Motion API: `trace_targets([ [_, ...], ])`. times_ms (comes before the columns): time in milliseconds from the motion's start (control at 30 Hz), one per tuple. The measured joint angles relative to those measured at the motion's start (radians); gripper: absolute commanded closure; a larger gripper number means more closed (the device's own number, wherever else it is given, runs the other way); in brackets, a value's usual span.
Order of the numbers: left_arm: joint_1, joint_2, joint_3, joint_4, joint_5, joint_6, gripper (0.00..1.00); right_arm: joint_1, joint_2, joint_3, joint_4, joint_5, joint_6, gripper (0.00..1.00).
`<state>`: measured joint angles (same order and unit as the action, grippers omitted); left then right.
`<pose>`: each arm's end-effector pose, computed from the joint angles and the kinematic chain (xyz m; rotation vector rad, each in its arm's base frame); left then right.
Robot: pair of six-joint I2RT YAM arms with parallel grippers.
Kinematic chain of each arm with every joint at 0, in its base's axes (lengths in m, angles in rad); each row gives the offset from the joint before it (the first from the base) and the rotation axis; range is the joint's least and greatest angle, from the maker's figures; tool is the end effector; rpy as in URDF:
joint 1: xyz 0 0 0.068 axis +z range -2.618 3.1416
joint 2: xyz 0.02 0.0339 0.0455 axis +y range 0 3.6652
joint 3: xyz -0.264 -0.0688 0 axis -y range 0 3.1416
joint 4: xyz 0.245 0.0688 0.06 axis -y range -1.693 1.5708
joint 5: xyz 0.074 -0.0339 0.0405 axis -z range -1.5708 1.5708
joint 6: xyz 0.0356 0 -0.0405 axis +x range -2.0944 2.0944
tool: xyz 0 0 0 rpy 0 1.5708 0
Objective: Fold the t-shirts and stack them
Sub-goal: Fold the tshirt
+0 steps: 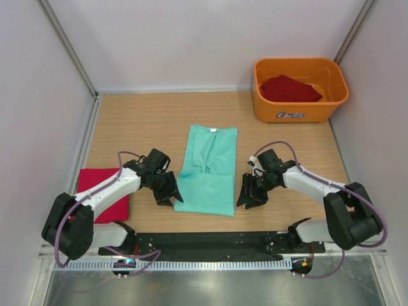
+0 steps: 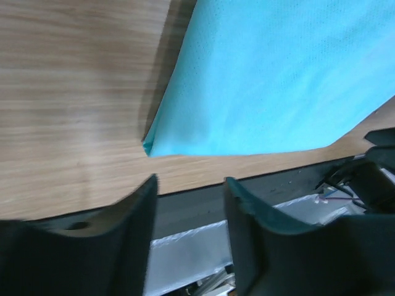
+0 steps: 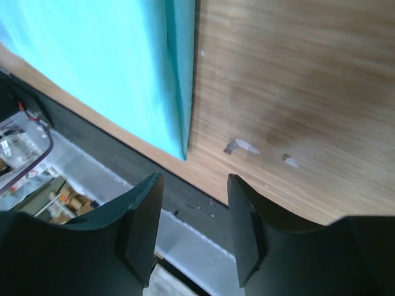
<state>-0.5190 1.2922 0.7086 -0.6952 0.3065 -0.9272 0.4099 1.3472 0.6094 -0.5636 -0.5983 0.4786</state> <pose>0.1822 -0.1165 0.1790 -0.5515 3.0071 -0.6514 0.1852 0.1023 0.1508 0.0220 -2.9592 -0.9956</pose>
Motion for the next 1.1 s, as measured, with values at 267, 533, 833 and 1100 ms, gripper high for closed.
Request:
trace_targets([
  [267,0.006,0.042,0.213,-0.160,-0.112,0.106,0.45,-0.005,0.076,0.198,-0.074,0.145,-0.033,0.57],
  [533,0.118,0.299,0.438,-0.146,-0.142,0.333,0.43,-0.005,0.335,0.452,-0.037,0.161,-0.058,0.59],
  [833,0.157,0.410,0.494,-0.143,-0.091,0.480,0.37,-0.005,0.409,0.476,-0.043,0.169,-0.058,0.59],
  [1100,0.156,0.446,0.494,-0.106,-0.014,0.537,0.36,-0.005,0.433,0.476,-0.042,0.166,-0.058,0.59],
])
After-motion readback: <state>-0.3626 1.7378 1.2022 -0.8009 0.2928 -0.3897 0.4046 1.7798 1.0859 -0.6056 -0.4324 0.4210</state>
